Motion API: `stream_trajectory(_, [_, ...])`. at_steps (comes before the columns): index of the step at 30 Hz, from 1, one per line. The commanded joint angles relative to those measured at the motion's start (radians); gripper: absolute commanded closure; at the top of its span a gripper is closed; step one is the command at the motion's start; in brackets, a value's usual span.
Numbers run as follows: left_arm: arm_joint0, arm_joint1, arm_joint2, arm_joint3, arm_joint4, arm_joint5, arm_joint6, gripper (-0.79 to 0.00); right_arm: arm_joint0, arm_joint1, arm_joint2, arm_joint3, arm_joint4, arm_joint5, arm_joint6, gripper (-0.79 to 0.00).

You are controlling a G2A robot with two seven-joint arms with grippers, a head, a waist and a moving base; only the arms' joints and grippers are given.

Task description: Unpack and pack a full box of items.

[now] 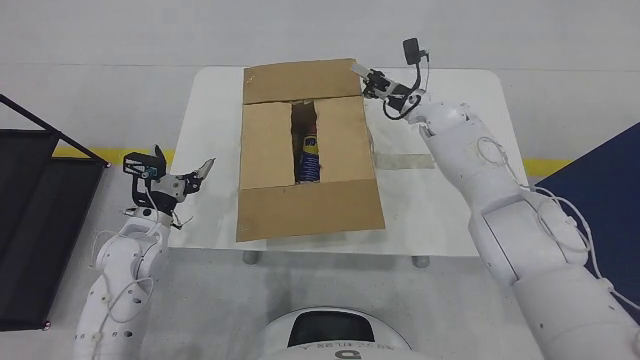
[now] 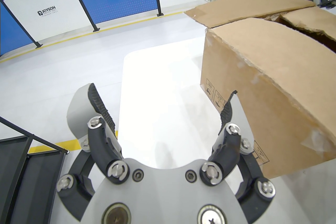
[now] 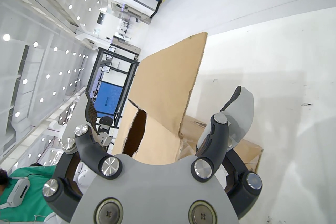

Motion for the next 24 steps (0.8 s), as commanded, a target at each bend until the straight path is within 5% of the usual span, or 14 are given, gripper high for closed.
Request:
stream_trajectory(1, [0.002,0.000,0.003,0.004,0.008,0.006,0.000,-0.785,0.002,-0.001,0.014,0.010,0.040,-0.023,0.013,-0.785])
stream_trajectory(5, [0.007,-0.001,0.008,0.011,0.012,0.023,0.001,-0.785,-0.010,-0.001,0.046,0.015,0.116,-0.122,0.058,-0.785])
stream_trajectory(11, [0.009,-0.001,0.014,0.009,0.012,0.037,-0.004,-0.785,-0.026,0.010,0.112,-0.010,0.306,-0.208,0.333,-0.785])
stream_trajectory(16, [0.002,-0.003,0.029,-0.006,0.015,0.050,-0.016,-0.785,-0.051,0.033,0.133,-0.102,0.388,-0.134,0.423,-0.785])
stream_trajectory(24, [-0.002,-0.003,0.036,-0.007,0.016,0.059,-0.022,-0.785,-0.070,0.097,0.077,-0.207,0.303,-0.023,0.534,-0.785])
